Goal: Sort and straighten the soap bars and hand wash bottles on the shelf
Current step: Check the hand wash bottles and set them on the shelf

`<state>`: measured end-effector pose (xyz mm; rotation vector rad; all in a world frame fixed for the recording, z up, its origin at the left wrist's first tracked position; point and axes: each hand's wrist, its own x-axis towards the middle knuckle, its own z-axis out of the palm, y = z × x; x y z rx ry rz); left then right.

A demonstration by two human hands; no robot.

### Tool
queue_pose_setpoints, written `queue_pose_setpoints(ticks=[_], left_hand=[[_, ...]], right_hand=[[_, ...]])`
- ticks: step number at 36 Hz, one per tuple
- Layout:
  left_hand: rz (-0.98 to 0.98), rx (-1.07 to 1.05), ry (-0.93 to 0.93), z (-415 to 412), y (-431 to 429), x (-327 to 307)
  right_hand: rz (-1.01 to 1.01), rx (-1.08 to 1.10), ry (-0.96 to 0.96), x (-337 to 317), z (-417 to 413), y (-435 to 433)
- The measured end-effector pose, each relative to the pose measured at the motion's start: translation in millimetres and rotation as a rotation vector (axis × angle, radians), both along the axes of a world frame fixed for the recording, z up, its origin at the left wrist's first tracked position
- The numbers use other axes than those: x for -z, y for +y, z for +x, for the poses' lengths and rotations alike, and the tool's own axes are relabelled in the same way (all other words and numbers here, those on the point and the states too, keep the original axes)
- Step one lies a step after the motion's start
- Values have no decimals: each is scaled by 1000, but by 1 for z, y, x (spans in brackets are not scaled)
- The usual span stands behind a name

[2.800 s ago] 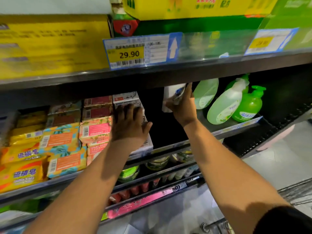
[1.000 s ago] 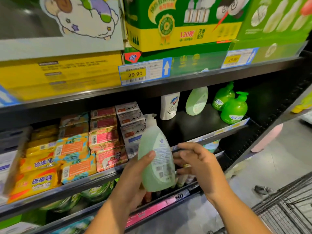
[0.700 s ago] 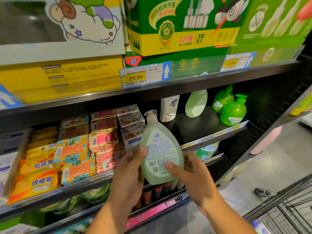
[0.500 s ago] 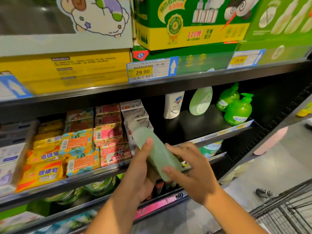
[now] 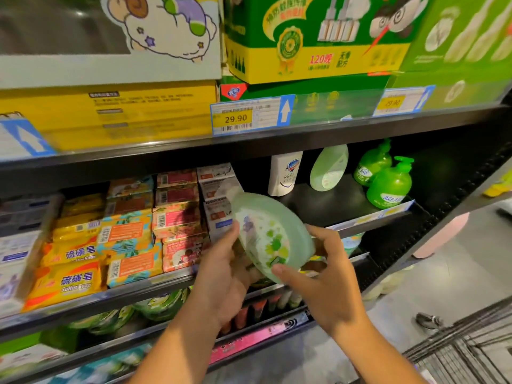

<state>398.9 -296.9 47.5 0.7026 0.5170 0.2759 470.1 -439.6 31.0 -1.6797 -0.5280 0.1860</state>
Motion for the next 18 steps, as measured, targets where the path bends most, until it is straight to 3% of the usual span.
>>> queue_pose_setpoints(ticks=[2,4,6,10,13,18], left_hand=[[-60,81,-9,-1,-7,-5],[-116,66,-8,-3,-8,-5],[-120,53,0,-6,-4,-2],[-100,46,-44,-9,4,5],[-17,9,-58,-12,6,10],[224,112,-135,-19,10,14]], right_hand=[[-78,-70,-302,4,2,-5],[-60,-227,-362,1,2,-8],[-17,-295,-232,-2,5,-10],[-13,-157,156,-5,15,-10],[76,-259,455,-9,16,-14],[-22,-330,300,-3,25,-22]])
